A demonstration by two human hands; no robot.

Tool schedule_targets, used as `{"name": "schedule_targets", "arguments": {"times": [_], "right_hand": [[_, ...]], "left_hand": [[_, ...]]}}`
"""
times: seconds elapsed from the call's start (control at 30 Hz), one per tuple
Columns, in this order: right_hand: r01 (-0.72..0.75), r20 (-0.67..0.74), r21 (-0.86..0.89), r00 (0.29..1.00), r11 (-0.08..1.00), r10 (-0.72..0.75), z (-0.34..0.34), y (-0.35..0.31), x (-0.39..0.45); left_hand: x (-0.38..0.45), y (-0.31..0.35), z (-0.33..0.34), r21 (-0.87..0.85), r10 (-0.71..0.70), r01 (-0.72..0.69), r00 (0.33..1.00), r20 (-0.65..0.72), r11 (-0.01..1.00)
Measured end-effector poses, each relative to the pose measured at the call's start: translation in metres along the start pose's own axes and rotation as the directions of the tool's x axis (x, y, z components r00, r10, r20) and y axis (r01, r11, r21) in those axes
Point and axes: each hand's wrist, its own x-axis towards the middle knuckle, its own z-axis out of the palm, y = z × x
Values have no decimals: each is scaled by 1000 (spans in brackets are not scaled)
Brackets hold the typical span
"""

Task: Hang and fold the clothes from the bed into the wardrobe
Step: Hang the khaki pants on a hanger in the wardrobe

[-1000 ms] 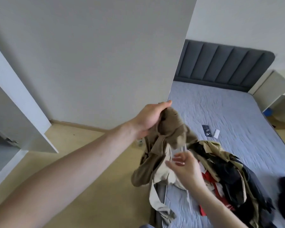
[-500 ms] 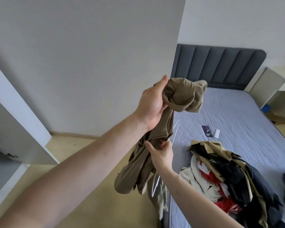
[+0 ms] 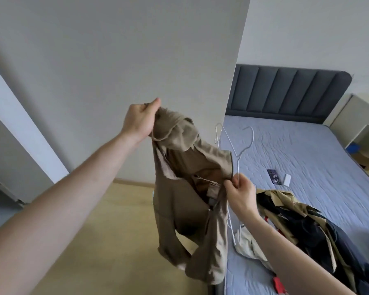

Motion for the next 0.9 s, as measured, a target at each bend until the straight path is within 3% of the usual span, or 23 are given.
{"name": "schedule_targets", "arguments": {"times": [0.13,0.33,0.47,0.57,0.67,0.7,0.73,0.77,0.8,0.83,0.87,0.9], "right_hand": [[59,8,0,998,998,-59,-19,-5,-1],[158,18,-30,987,987,-158,-41,-17,1],[232,19,-82,973,969,-232,-61,-26,5],[255,20,-65,967,965,-254,-68,-35,4],[240,40,10,970,971,-241,-66,-43,2],[241,51,30,969,970,-242,-65,-47,1],[244,63,43,967,969,-247,-63,-51,1],[247,78,52,965,968,-250,-61,-54,1],[245,94,61,964,968,-250,-58,-57,1],[239,112,73,963,968,-246,-56,-59,1],[231,130,82,962,969,-240,-54,-60,1],[223,146,85,961,971,-233,-52,-61,1]], "left_hand": [[21,-16,-10,62,-54,56,998,-32,997],[40,-17,-15,134,-218,206,973,81,969],[54,-39,-27,229,-365,325,917,160,918],[56,-60,-26,56,-456,468,818,349,882],[49,-80,-17,-244,-388,587,738,551,772],[43,-86,-12,-247,-386,614,709,590,750],[37,-92,-6,-132,-415,591,691,592,796],[30,-100,-1,101,-451,484,693,562,869],[22,-107,4,402,-471,286,726,501,870],[15,-114,9,632,-444,84,782,438,770],[3,-117,15,740,-391,-39,829,400,672],[-11,-124,22,751,-376,-48,843,384,659]]}}
